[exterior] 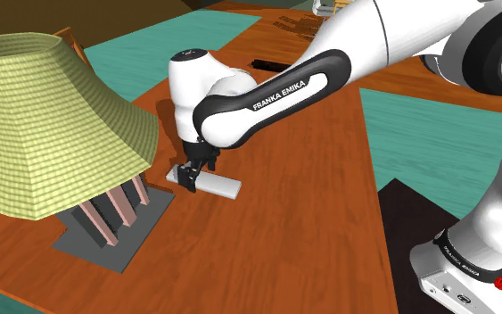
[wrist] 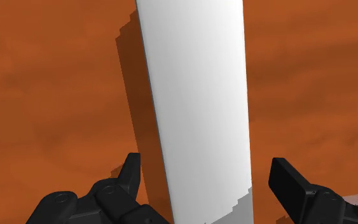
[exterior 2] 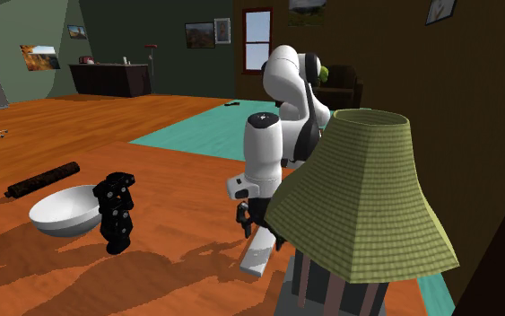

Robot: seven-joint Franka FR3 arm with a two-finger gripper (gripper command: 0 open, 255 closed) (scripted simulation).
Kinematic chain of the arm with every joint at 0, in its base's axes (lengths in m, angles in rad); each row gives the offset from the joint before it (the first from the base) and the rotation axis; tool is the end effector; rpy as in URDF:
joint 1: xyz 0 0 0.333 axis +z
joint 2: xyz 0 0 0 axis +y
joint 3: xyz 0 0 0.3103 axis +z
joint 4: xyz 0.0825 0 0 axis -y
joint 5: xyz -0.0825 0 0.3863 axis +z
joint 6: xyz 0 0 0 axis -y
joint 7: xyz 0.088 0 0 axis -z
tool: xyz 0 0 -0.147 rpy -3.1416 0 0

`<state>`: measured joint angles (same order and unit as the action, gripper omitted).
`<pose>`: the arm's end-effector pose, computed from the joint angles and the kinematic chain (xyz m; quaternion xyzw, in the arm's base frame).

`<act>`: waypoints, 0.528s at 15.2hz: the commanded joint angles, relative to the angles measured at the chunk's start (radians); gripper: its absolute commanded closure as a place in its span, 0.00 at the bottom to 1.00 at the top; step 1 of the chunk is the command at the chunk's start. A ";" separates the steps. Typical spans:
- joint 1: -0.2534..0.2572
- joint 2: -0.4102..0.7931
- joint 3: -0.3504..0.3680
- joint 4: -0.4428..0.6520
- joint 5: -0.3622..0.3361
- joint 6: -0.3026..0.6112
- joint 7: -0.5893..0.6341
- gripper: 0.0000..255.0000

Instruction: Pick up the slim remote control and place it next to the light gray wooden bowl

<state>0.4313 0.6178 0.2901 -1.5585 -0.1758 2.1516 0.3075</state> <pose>0.5470 0.4341 0.2508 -0.9737 -0.2276 0.0031 0.0094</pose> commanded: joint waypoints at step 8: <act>0.001 0.004 -0.001 -0.003 -0.001 0.008 0.002 1.00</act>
<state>0.4329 0.6215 0.2898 -1.5610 -0.1771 2.1592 0.3094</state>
